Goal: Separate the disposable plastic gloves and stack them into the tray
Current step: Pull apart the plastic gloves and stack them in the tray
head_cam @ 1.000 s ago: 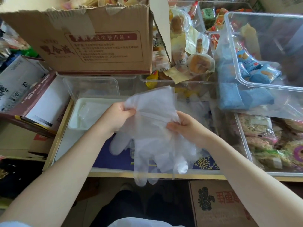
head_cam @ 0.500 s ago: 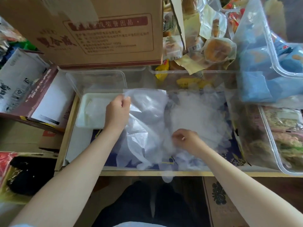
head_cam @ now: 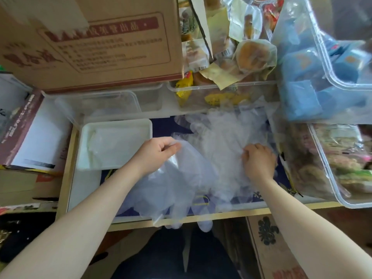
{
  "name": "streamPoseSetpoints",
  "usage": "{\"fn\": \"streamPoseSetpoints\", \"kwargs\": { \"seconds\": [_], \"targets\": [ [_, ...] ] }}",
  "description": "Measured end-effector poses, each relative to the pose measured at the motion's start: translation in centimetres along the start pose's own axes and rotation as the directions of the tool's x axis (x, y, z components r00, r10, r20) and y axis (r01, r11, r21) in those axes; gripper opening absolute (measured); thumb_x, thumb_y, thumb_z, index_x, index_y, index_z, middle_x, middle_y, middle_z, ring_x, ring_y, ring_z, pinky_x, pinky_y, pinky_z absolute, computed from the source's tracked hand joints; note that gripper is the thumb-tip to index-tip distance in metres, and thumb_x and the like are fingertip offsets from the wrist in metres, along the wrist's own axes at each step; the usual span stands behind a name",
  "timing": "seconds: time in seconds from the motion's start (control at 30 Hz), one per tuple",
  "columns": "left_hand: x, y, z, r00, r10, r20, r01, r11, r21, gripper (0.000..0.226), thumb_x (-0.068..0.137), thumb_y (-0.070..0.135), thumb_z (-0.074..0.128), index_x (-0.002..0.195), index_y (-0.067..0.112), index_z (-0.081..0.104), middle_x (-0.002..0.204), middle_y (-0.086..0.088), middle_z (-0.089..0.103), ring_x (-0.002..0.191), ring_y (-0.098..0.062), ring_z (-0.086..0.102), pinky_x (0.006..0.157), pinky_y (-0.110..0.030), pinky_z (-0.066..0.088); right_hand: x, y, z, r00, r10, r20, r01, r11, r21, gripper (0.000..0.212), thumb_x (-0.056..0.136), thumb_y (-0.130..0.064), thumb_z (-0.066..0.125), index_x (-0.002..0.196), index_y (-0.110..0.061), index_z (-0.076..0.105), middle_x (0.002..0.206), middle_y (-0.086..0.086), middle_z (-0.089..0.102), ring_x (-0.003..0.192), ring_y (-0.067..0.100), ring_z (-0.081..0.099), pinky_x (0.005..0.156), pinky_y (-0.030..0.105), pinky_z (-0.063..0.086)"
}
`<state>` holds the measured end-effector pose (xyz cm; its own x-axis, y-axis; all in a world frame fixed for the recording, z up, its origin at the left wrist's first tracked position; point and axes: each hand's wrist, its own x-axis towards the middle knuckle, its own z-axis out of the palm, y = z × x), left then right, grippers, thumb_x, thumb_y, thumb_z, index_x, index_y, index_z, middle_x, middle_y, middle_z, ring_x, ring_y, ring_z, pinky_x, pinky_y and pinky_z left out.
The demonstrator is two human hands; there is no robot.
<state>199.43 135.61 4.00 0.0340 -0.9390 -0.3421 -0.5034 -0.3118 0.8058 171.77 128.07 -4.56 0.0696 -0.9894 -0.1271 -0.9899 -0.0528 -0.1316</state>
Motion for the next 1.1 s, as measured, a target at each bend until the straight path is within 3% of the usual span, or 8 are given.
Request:
{"fn": "streamPoseSetpoints", "kwargs": {
  "seconds": [0.2, 0.3, 0.4, 0.53, 0.63, 0.7, 0.87, 1.1],
  "targets": [
    [1.0, 2.5, 1.1, 0.967, 0.253, 0.036, -0.255, 0.964, 0.075, 0.037, 0.088, 0.048, 0.054, 0.082, 0.015, 0.069, 0.095, 0.003, 0.063, 0.089, -0.010, 0.058, 0.081, -0.027, 0.043, -0.9, -0.6, -5.1, 0.800, -0.378, -0.466, 0.492, 0.858, 0.149, 0.011, 0.085, -0.015, 0.060, 0.082, -0.013, 0.071, 0.094, 0.010, 0.061, 0.086, 0.032, 0.050, 0.069, 0.035, 0.038],
    [1.4, 4.9, 1.8, 0.952, 0.287, 0.106, -0.296, 0.952, 0.083, 0.042, 0.085, 0.050, 0.053, 0.092, 0.014, 0.073, 0.136, 0.020, 0.041, 0.120, 0.005, 0.043, 0.091, -0.014, 0.038, -1.4, -0.8, -7.5, 0.626, -0.557, -0.546, 0.699, 0.711, 0.076, 0.011, 0.082, -0.010, 0.062, 0.082, -0.015, 0.072, 0.101, 0.007, 0.054, 0.090, 0.025, 0.047, 0.063, 0.034, 0.047],
    [1.5, 6.5, 2.9, 0.954, 0.239, 0.183, -0.233, 0.971, -0.055, 0.030, 0.078, 0.048, 0.055, 0.089, 0.027, 0.073, 0.134, 0.021, 0.047, 0.118, 0.010, 0.046, 0.091, -0.006, 0.036, -1.9, -1.0, -8.8, 0.599, -0.595, -0.535, 0.742, 0.664, 0.093, 0.012, 0.084, -0.013, 0.060, 0.085, -0.016, 0.072, 0.106, 0.001, 0.046, 0.085, 0.019, 0.047, 0.052, 0.031, 0.049],
    [1.3, 5.9, 3.9, 0.953, 0.297, 0.065, -0.289, 0.951, -0.110, 0.042, 0.085, 0.046, 0.060, 0.090, 0.006, 0.072, 0.095, -0.018, 0.066, 0.091, -0.032, 0.061, 0.083, -0.035, 0.048, -1.7, -0.8, -9.6, 0.744, -0.445, -0.498, 0.648, 0.660, 0.379, 0.029, 0.085, -0.020, 0.063, 0.114, -0.022, 0.060, 0.121, 0.000, 0.048, 0.079, 0.021, 0.057, 0.063, 0.034, 0.054],
    [0.4, 5.6, 3.3, 0.938, 0.347, 0.003, -0.343, 0.929, -0.135, 0.040, 0.088, 0.038, 0.061, 0.091, 0.000, 0.070, 0.093, -0.019, 0.066, 0.090, -0.036, 0.060, 0.084, -0.041, 0.047, -1.3, -0.4, -11.5, 0.978, -0.209, -0.028, 0.111, 0.395, 0.912, 0.077, 0.076, -0.013, 0.074, 0.136, -0.036, 0.032, 0.131, -0.003, 0.047, 0.085, 0.021, 0.059, 0.086, 0.037, 0.054],
    [-0.2, 5.7, 2.7, 0.936, 0.352, -0.010, -0.350, 0.927, -0.137, 0.031, 0.089, 0.027, 0.061, 0.091, -0.002, 0.070, 0.094, -0.011, 0.068, 0.091, -0.030, 0.062, 0.084, -0.035, 0.048, -0.5, 0.5, -12.7, 0.936, -0.270, 0.227, -0.140, 0.307, 0.941, 0.068, 0.071, -0.021, 0.073, 0.132, -0.029, 0.044, 0.124, -0.001, 0.058, 0.100, 0.017, 0.062, 0.098, 0.045, 0.047],
    [-0.8, 5.7, 1.6, 0.938, 0.347, 0.024, -0.345, 0.936, -0.067, 0.031, 0.087, 0.027, 0.062, 0.092, -0.001, 0.071, 0.092, -0.005, 0.070, 0.088, -0.020, 0.065, 0.082, -0.035, 0.051, 0.2, -0.9, -14.9, 0.803, -0.530, 0.272, 0.076, 0.543, 0.836, 0.035, 0.073, -0.026, 0.075, 0.106, -0.031, 0.067, 0.110, -0.009, 0.068, 0.104, 0.004, 0.062, 0.099, 0.031, 0.045],
    [-1.9, 5.5, 0.2, 0.959, 0.274, -0.069, -0.278, 0.959, -0.055, 0.019, 0.088, 0.021, 0.060, 0.089, 0.007, 0.073, 0.101, 0.001, 0.066, 0.094, -0.010, 0.062, 0.086, -0.022, 0.048, 1.0, -5.5, -16.2, 0.827, -0.527, 0.193, 0.080, 0.450, 0.890, 0.024, 0.094, -0.017, 0.054, 0.073, -0.015, 0.067, 0.066, -0.004, 0.064, 0.057, 0.010, 0.053, 0.056, 0.022, 0.042]
  ]
}}
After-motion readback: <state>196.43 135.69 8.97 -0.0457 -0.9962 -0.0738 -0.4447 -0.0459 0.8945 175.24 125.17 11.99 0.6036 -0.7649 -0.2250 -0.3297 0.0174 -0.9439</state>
